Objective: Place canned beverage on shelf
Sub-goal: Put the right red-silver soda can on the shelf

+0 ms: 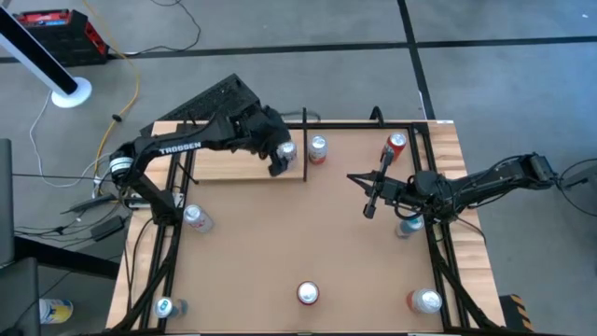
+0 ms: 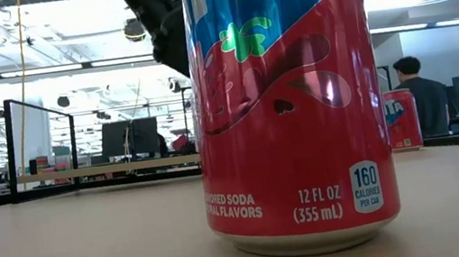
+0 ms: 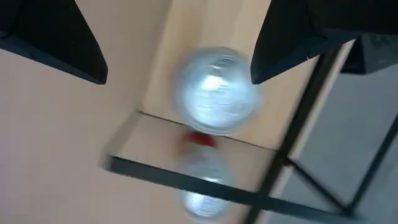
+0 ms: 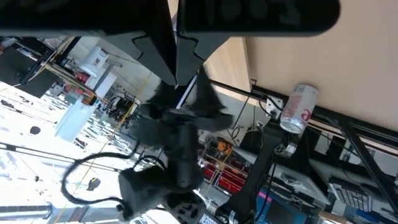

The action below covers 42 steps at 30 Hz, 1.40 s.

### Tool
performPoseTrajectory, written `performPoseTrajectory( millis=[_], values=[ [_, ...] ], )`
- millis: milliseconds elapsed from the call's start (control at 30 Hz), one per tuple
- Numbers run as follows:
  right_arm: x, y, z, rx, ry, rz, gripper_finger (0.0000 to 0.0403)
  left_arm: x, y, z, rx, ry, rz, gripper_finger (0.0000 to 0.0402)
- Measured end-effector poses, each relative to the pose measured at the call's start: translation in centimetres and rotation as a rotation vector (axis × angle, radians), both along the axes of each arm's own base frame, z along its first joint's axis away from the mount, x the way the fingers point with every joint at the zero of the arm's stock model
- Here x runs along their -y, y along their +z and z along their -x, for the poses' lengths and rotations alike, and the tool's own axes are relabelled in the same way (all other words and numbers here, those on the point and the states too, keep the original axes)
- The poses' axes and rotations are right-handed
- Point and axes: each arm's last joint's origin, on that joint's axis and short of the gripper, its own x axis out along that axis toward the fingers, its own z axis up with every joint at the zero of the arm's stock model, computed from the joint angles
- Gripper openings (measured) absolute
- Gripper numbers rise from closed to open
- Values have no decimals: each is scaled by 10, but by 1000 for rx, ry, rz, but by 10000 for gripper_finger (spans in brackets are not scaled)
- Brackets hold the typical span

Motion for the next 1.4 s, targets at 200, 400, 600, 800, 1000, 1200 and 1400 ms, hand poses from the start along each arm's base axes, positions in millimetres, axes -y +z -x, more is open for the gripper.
performPoseTrajectory(
  millis=[200,400,600,800,1000,1200,1400],
  values=[
    [0,0,0,-6,-1,5,29,39,-1,-15,15,-144,-52,382],
    [0,0,0,-6,-1,6,28,44,-26,-15,-43,-131,-37,382],
    [0,0,0,-7,-1,6,28,32,-53,-9,-61,-115,5,364],
    [3,0,0,-7,-14,7,28,20,-58,-7,-22,-118,18,281],
    [6,-1,0,-7,-33,-2,30,6,-55,-6,17,-74,-7,162],
    [7,-1,0,-6,-33,-8,29,-1,-54,-4,21,-82,-16,28],
    [7,-1,0,-6,-33,-8,29,-7,-52,-4,49,-58,-19,4]
  ],
)
